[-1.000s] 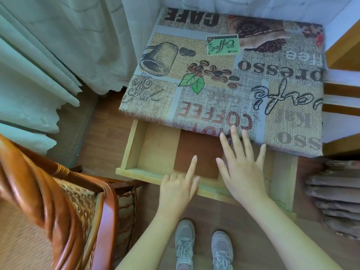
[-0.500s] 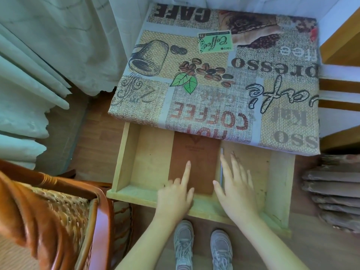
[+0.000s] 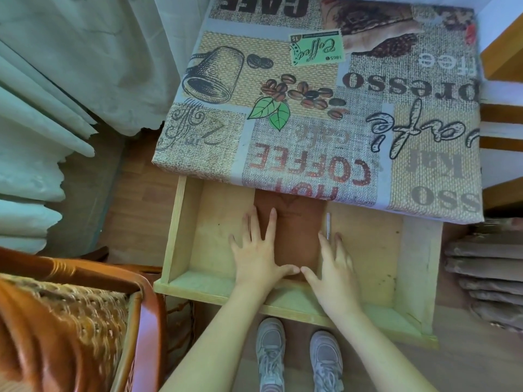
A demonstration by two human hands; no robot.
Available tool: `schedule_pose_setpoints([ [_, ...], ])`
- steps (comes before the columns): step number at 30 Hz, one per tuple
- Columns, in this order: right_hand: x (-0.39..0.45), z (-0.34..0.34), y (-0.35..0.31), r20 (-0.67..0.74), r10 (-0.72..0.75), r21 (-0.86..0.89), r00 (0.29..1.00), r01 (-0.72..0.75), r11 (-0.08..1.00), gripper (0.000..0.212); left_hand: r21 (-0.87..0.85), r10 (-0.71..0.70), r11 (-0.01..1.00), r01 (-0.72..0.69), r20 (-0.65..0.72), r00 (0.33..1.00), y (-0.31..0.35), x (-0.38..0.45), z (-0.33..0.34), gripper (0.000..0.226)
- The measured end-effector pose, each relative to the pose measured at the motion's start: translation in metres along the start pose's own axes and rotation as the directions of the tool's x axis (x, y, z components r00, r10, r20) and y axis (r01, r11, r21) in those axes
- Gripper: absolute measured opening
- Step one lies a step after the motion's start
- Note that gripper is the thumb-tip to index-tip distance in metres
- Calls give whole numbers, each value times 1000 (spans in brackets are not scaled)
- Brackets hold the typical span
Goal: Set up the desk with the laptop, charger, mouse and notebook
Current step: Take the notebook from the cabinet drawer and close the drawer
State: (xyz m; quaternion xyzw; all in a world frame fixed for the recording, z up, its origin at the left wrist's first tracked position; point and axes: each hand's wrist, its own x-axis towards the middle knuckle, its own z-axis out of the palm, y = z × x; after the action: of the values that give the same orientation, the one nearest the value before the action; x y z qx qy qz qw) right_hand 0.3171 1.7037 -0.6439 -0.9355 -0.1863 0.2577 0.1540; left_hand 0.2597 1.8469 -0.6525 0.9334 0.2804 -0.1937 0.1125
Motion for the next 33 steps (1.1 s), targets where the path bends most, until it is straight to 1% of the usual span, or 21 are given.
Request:
schedule_pose_setpoints([
  [3, 0, 6, -6, 13, 26, 112, 1000, -27, 993, 80, 25, 1, 1000, -2, 22, 1000, -3, 0, 4, 128],
  [7, 5, 11, -14, 15, 16, 193, 1000, -19, 981, 82, 1, 13, 1000, -13, 16, 1000, -3, -1, 6, 125],
  [9, 8, 13, -19, 20, 7, 211, 1000, -11, 977, 81, -41, 20, 999, -21, -5, 1000, -3, -1, 7, 121],
  [11, 10, 16, -23, -10, 14, 221, 1000, -11, 975, 80, -102, 29, 994, -31, -17, 999, -1, -1, 7, 118],
  [17, 18, 20, -19, -145, 88, 354, 986, -31, 935, 65, -208, 25, 978, -31, -30, 999, 0, 2, 5, 125],
  [21, 28, 18, -14, -135, 127, 435, 983, -57, 899, 53, -293, 9, 956, -22, -48, 999, -5, 3, 5, 124],
  [27, 32, 15, -4, -92, 88, 486, 992, -32, 874, 47, -419, -37, 908, 1, -78, 996, -8, 0, 9, 118],
  [30, 27, 18, -3, -124, 80, 489, 989, -9, 873, 47, -446, -50, 895, 3, -92, 994, -7, 0, 11, 114],
  [33, 24, 19, -4, -143, 122, 528, 982, -28, 848, 44, -492, -57, 871, -5, -112, 992, -5, -2, 11, 107],
])
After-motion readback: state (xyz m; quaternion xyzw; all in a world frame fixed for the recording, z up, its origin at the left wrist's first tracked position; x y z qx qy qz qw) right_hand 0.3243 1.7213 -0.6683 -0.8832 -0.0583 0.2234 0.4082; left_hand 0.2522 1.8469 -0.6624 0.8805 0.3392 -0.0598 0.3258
